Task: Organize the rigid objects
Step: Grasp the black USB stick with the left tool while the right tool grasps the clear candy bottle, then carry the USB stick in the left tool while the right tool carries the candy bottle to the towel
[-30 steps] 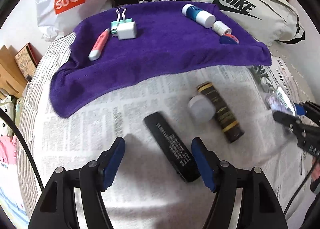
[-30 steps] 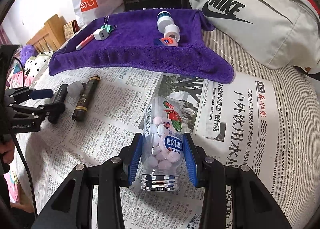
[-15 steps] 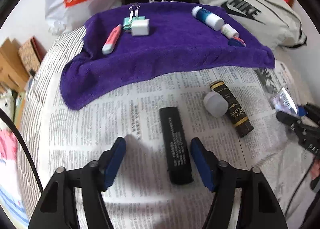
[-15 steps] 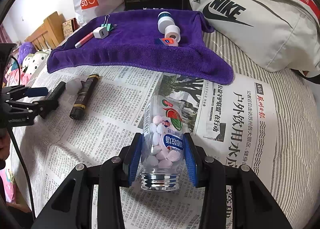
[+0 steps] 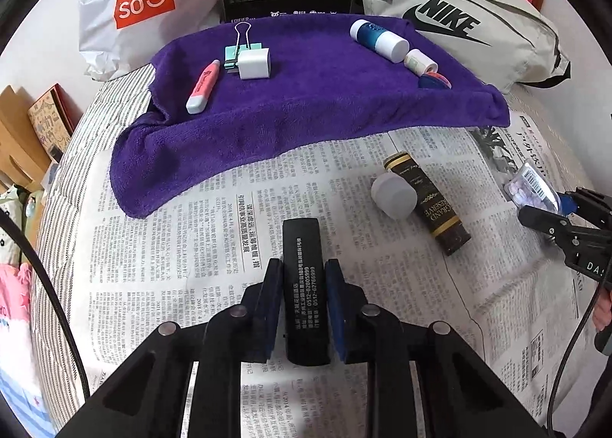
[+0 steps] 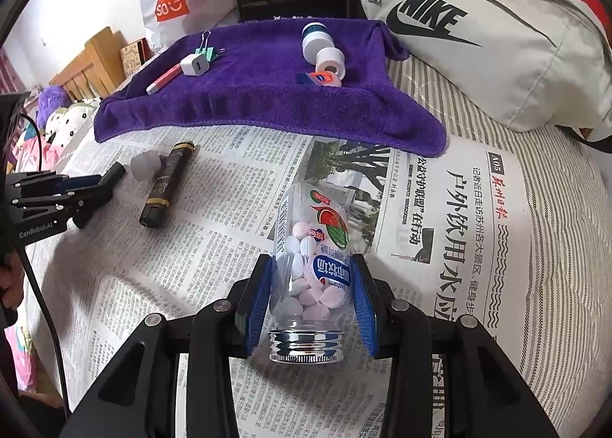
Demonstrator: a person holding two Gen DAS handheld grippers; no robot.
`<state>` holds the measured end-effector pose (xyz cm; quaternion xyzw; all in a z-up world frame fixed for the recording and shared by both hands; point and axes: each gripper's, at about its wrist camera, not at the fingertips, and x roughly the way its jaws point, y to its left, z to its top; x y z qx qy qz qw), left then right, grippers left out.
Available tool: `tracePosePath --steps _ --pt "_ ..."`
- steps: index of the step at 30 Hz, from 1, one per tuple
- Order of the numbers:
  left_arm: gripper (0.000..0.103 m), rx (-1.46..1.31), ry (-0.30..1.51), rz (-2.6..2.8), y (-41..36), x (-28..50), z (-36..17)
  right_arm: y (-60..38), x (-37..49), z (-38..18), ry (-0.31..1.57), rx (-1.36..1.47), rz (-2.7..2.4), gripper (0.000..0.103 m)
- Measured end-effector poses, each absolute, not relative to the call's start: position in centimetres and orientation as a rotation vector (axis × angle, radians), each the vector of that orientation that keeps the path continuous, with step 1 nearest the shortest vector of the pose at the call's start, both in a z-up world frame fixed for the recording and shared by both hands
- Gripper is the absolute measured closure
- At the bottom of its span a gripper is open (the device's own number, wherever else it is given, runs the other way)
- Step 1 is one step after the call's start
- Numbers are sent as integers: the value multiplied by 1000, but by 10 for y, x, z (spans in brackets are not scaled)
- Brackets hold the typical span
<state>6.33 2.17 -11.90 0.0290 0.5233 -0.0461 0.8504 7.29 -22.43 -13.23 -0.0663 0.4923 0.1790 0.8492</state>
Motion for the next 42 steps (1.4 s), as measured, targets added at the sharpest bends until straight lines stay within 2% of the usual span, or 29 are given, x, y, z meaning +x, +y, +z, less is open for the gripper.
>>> tracePosePath --steps 27,42 --pt "82 44 1062 -131 29 61 -117 -222 80 -133 1049 -135 388 62" --pt "82 -59 1029 -178 54 65 -87 -222 91 -93 1013 -102 465 62"
